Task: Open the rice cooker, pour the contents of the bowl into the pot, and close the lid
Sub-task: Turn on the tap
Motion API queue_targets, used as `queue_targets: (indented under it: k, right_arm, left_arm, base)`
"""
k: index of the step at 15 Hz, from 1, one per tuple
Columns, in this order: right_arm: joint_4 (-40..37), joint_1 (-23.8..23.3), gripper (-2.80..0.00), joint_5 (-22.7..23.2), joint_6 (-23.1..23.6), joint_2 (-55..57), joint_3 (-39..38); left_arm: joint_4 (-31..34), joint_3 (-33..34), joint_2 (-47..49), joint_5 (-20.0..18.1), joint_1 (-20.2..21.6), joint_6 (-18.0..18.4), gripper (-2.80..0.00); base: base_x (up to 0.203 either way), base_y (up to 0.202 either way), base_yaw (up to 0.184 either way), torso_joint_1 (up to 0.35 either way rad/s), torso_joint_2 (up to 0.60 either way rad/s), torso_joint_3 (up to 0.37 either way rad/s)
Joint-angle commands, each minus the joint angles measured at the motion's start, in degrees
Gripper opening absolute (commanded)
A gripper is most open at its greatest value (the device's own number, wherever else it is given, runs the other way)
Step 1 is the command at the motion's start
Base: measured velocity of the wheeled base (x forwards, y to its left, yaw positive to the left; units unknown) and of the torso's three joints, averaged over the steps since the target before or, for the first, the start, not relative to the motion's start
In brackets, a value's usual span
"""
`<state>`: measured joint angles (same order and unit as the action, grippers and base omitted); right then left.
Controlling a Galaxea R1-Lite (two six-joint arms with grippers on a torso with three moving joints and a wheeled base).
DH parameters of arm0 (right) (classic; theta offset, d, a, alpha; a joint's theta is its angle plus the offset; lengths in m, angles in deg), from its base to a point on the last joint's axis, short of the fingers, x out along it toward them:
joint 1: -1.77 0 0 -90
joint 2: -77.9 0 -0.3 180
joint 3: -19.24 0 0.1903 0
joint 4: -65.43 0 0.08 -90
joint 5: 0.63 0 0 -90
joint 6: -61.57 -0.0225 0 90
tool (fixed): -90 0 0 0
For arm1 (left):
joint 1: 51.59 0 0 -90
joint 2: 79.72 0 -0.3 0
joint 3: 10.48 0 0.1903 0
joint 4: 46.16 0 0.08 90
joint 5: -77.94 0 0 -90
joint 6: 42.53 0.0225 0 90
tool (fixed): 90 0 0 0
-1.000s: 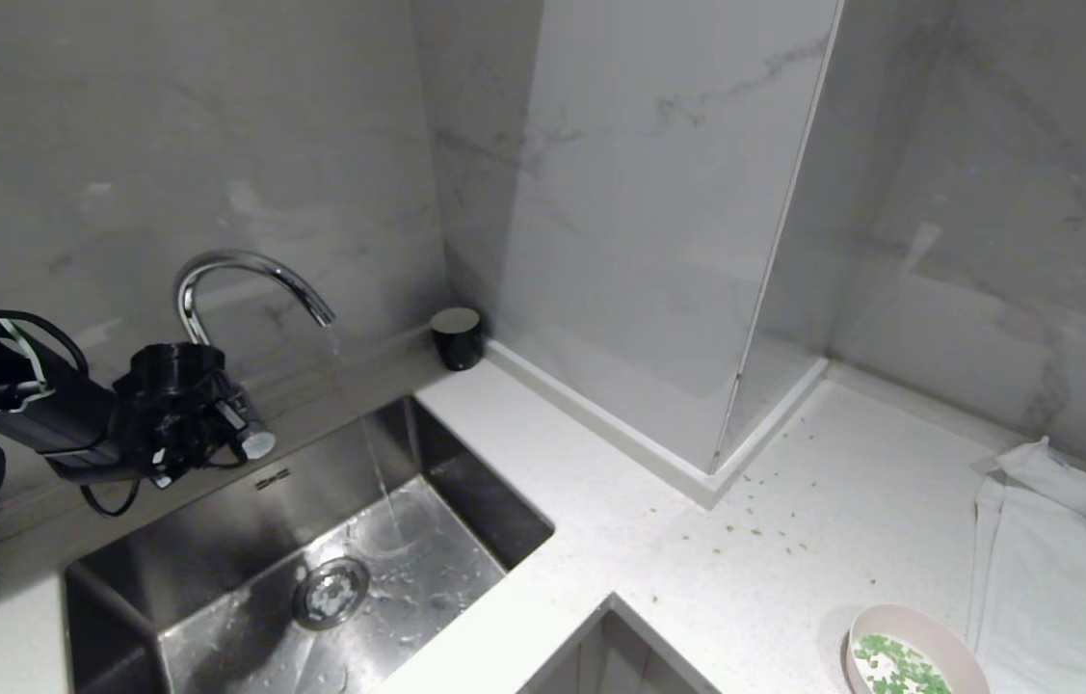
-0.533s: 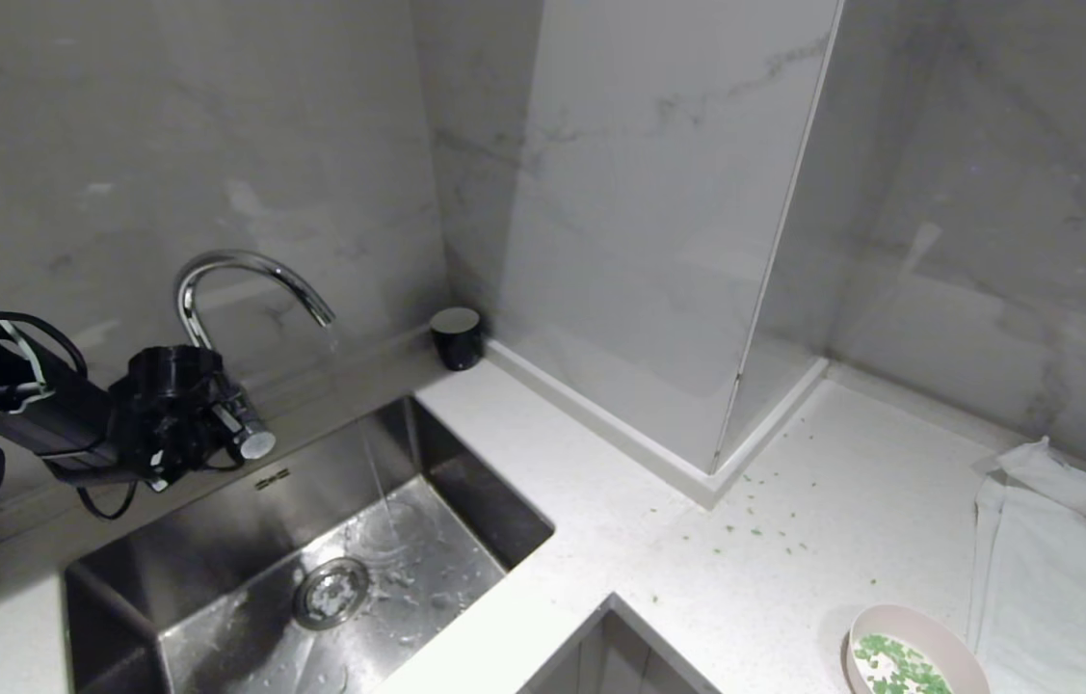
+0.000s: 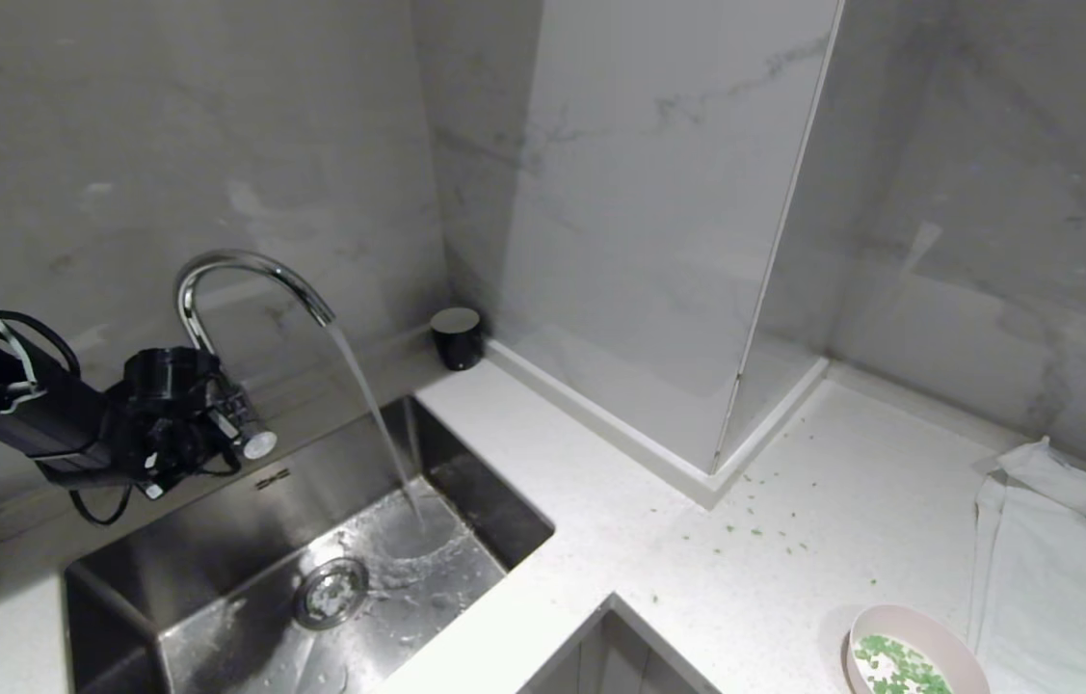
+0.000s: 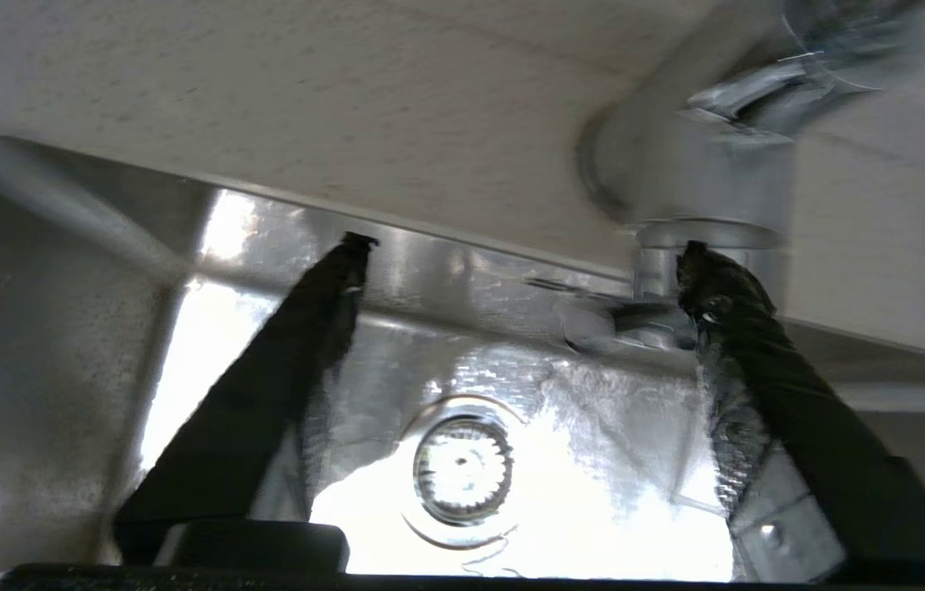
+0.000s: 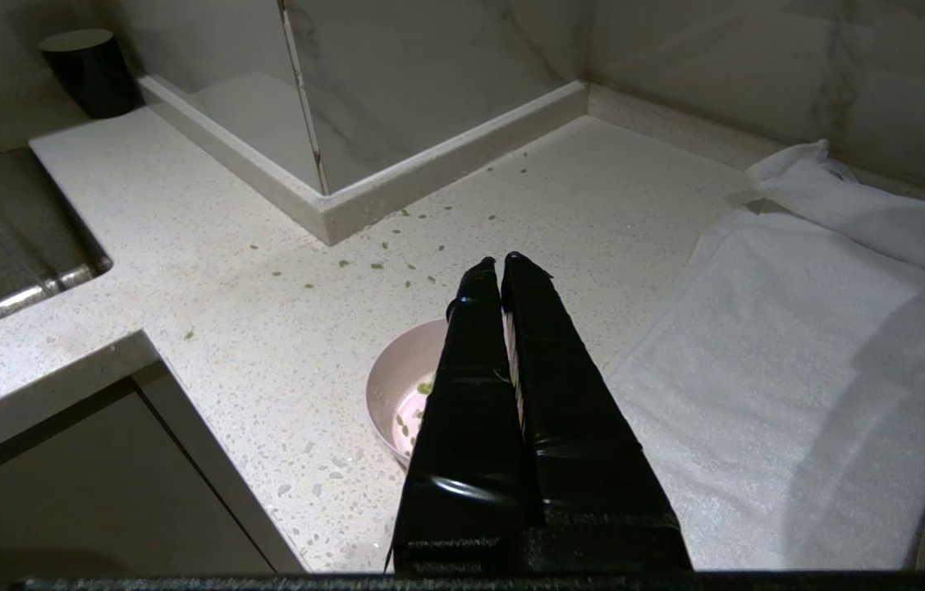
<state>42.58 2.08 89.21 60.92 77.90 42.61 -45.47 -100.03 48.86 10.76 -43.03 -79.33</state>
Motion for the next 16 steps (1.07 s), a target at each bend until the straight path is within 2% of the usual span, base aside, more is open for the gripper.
queue_targets:
  k: [1, 6, 8, 12, 16]
  right_arm:
    - [0.0, 0.0, -2.8, 0.0, 0.0, 0.0, -0.1]
    - [0.0, 0.0, -2.8, 0.0, 0.0, 0.0, -0.1]
    - [0.0, 0.0, -2.8, 0.0, 0.0, 0.0, -0.1]
    - [0.0, 0.0, -2.8, 0.0, 0.0, 0.0, -0.1]
    - [0.0, 0.0, -2.8, 0.0, 0.0, 0.0, -0.1]
  left_arm:
    - [-0.4, -0.3, -2.5, 0.1, -0.7, -0.5, 0.0]
    - [-0.4, 2.0, -4.0, 0.0, -1.3, -0.6, 0.0]
    - [-0.4, 5.2, -7.1, -0.8, -2.4, -0.5, 0.0]
    - [-0.6, 15.8, -17.3, -7.5, -5.8, -0.4, 0.0]
    - [-2.4, 25.9, -29.5, -13.7, -13.0, 2.6, 0.0]
  base:
    - [0.0, 0.0, 0.0, 0.0, 0.0, 0.0]
    - [0.0, 0.0, 0.0, 0.0, 0.0, 0.0]
    - [0.0, 0.0, 0.0, 0.0, 0.0, 0.0]
    - [0.0, 0.0, 0.0, 0.0, 0.0, 0.0]
    - [0.0, 0.0, 0.0, 0.0, 0.0, 0.0]
